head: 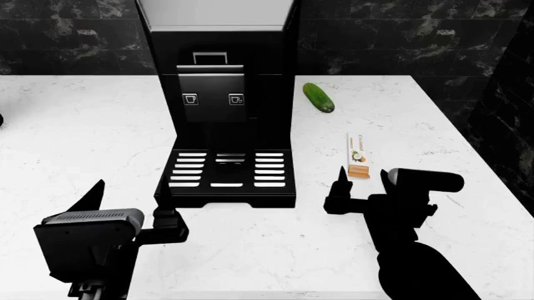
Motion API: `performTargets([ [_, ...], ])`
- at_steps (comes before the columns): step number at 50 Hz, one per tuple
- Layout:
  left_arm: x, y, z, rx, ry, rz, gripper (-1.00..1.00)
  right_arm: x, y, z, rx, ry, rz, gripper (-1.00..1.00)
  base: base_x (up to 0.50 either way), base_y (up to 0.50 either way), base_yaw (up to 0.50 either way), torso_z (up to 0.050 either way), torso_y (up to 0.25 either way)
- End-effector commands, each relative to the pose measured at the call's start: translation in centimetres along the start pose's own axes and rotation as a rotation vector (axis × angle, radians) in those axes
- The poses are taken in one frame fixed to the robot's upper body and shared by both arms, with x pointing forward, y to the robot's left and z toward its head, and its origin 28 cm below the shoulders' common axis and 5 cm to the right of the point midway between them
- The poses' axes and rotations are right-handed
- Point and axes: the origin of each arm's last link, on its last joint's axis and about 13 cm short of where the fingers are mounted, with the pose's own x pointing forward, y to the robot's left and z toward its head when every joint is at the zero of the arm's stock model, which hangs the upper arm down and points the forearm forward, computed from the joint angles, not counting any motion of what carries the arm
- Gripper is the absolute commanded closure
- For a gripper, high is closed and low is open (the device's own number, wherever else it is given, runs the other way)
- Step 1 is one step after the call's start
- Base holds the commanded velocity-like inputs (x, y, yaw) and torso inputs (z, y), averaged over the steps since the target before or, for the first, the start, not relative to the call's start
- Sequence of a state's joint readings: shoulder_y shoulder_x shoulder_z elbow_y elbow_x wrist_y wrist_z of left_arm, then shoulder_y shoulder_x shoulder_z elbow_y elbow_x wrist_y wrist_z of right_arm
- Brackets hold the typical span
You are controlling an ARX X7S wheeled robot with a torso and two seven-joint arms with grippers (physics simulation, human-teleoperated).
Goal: Pick the bar from the counter and place it in the cabinet.
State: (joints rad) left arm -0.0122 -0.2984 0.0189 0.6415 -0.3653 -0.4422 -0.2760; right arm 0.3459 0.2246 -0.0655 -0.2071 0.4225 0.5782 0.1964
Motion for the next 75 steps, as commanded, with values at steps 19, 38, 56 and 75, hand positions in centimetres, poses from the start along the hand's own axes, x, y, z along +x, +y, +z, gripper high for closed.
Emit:
performTargets([
  [19,-0.2,0.3,-0.5,-0.004,0.013,0.014,-1.0,3.0,0.2,-3.4,0.015,0.187,-0.043,-1.0,0.0,0.0,0.0,0.0,0.0],
  [38,-0.3,0.5,-0.9,-0.007,0.025,0.023,-1.0,4.4,0.1,-4.1,0.02,0.207,-0.064,1.0,0.0,0.0,0.0,0.0,0.0],
  [56,-0.2,0.3,-0.9,0.004,0.011,0.016,-1.0,0.6,0.7,2.6,0.002,-0.21,0.011,1.0,0.0,0.0,0.0,0.0,0.0],
  [75,0.7,-0.8,-0.6,-0.014,-0.037,0.003,-1.0,-2.9,1.8,1.5,0.0,-0.395,0.024,1.0,0.0,0.0,0.0,0.0,0.0],
])
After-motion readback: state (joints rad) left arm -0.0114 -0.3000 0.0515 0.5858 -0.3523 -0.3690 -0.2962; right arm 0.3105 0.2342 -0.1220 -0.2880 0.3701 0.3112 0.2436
